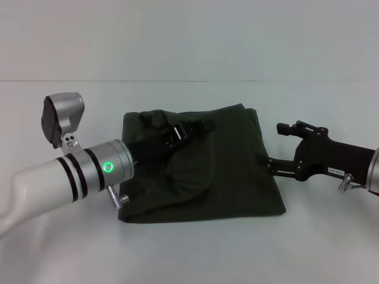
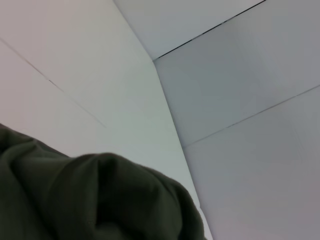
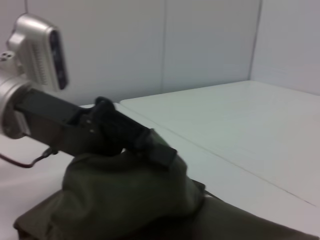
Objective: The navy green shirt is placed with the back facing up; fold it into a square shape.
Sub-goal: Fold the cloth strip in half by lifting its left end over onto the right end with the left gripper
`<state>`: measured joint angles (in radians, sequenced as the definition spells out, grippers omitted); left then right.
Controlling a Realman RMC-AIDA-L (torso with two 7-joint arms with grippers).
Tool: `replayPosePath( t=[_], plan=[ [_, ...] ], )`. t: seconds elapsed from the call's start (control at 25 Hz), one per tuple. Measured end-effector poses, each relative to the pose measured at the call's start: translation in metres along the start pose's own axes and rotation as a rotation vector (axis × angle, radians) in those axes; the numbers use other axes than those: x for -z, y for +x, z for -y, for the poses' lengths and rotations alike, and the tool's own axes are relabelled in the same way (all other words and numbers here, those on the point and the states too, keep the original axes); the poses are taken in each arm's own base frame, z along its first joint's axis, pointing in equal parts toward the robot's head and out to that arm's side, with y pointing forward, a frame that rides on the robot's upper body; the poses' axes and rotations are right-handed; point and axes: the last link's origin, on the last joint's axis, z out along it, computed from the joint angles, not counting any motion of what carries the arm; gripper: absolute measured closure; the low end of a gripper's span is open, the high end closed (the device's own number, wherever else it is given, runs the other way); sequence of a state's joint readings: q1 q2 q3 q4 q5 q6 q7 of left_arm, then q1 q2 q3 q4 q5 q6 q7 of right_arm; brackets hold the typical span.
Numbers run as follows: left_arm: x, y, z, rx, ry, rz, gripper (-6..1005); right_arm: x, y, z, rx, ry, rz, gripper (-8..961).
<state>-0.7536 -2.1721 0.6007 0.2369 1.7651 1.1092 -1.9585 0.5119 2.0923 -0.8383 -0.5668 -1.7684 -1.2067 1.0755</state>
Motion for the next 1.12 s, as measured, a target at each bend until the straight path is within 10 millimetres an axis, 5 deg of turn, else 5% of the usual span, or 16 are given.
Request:
replayPosePath(
  t=[0.4,0.64,0.76,1.12],
  plan=[
    [-0.004,-0.009,-0.004,0.060,-0.044,-0.031,512,0.018,0.015,0.003,-0.059,0.065,0.006,26],
    [-0.012,-0.010,-0.012,0.060,-0.073,-0.023,279,0.019,0.017,0.003,-0.067,0.072,0.007,26],
    [-0.020,-0.012,-0.019,0.034,-0.092,-0.010,83,0.020,0.017,0.003,-0.070,0.074,0.008,26],
    [-0.040,-0.018,-0.038,-0.027,-0.135,0.038,78,0.026,0.021,0.002,-0.093,0.087,0.020,26]
  ],
)
